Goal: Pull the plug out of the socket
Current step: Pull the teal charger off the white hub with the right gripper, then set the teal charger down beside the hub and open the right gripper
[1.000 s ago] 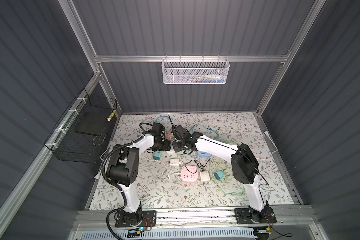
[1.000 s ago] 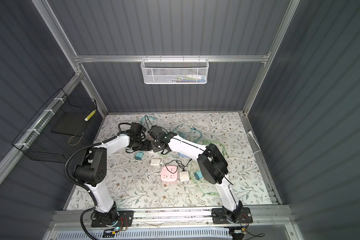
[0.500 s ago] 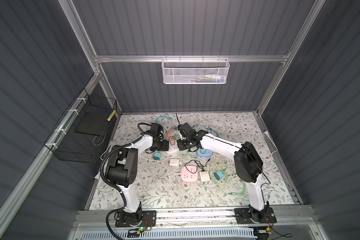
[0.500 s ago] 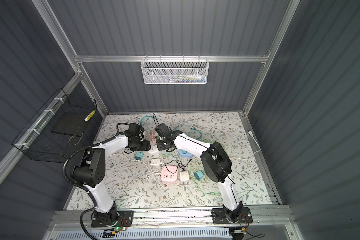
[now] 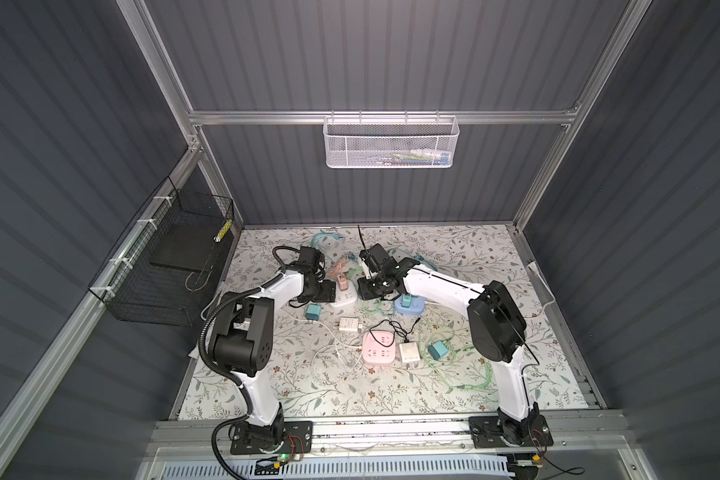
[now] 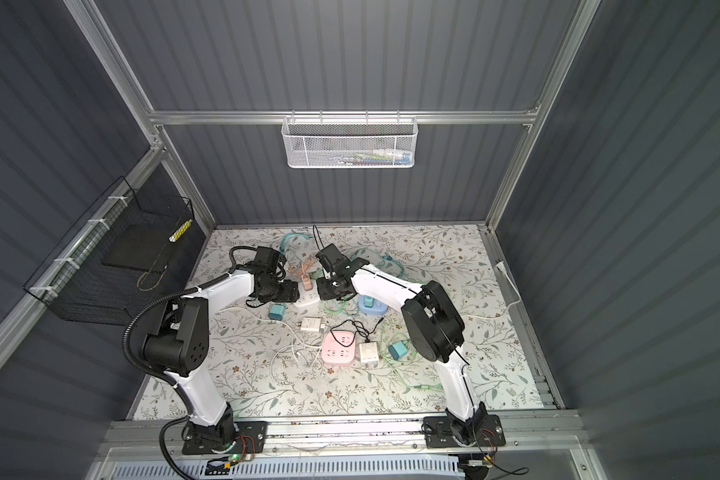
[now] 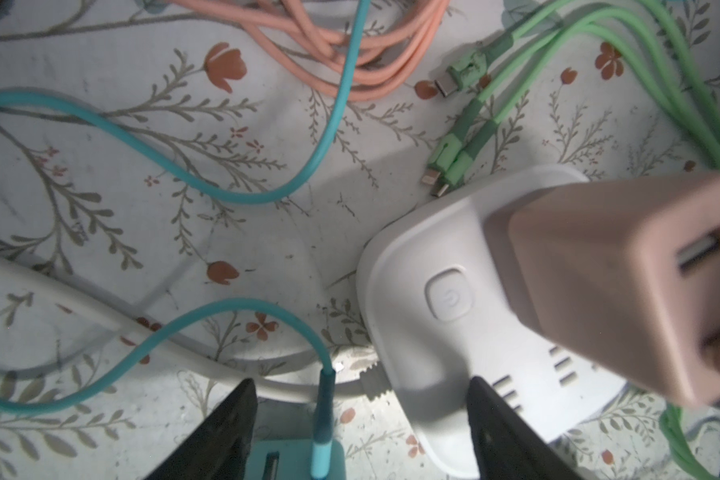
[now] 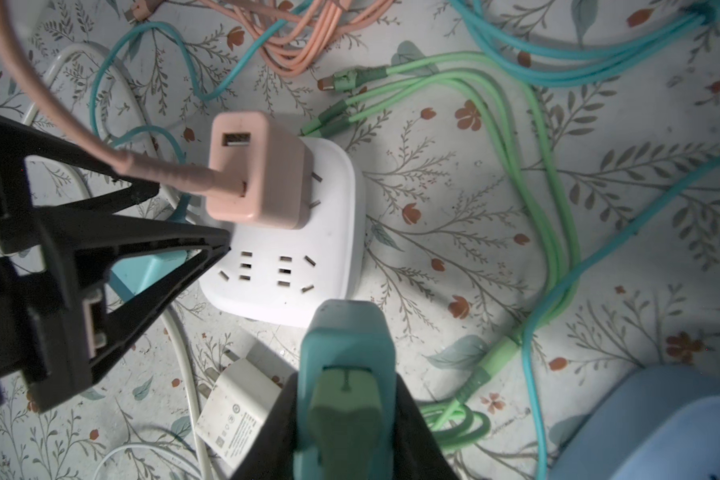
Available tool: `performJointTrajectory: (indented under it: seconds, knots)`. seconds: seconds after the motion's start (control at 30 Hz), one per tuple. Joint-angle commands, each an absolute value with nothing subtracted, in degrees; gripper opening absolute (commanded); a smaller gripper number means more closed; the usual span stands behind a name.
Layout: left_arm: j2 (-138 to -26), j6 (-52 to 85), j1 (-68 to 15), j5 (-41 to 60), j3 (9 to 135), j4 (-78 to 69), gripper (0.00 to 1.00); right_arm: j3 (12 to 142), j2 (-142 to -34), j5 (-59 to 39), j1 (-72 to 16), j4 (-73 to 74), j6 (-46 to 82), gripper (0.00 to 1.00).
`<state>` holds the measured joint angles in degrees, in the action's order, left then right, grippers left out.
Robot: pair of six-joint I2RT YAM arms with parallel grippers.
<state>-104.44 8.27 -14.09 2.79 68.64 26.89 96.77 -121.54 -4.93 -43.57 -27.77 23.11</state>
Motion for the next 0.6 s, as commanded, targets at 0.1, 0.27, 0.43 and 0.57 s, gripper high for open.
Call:
performJointTrajectory:
  seconds: [0.1, 0.27, 0.43, 0.57]
  knots:
    - [-101.54, 7.29, -13.61, 1.83, 67.24, 31.03, 0.80, 97.65, -124.52, -7.23, -43.42, -29.50, 23.81, 0.13]
    - [-100.20, 7.12, -13.62, 2.70, 67.50, 31.03, 0.80, 98.20, -125.50, -8.55, -42.75, -29.55, 24.32, 0.15]
    - [-99.11, 6.94, -13.62, 3.49, 67.45, 30.61, 0.80, 97.21, -125.76, -12.46, -41.59, -27.62, 25.22, 0.17]
    - [-98.36, 6.90, -13.62, 3.95, 67.37, 30.10, 0.81, 98.23, -126.53, -14.65, -41.14, -28.15, 25.14, 0.23]
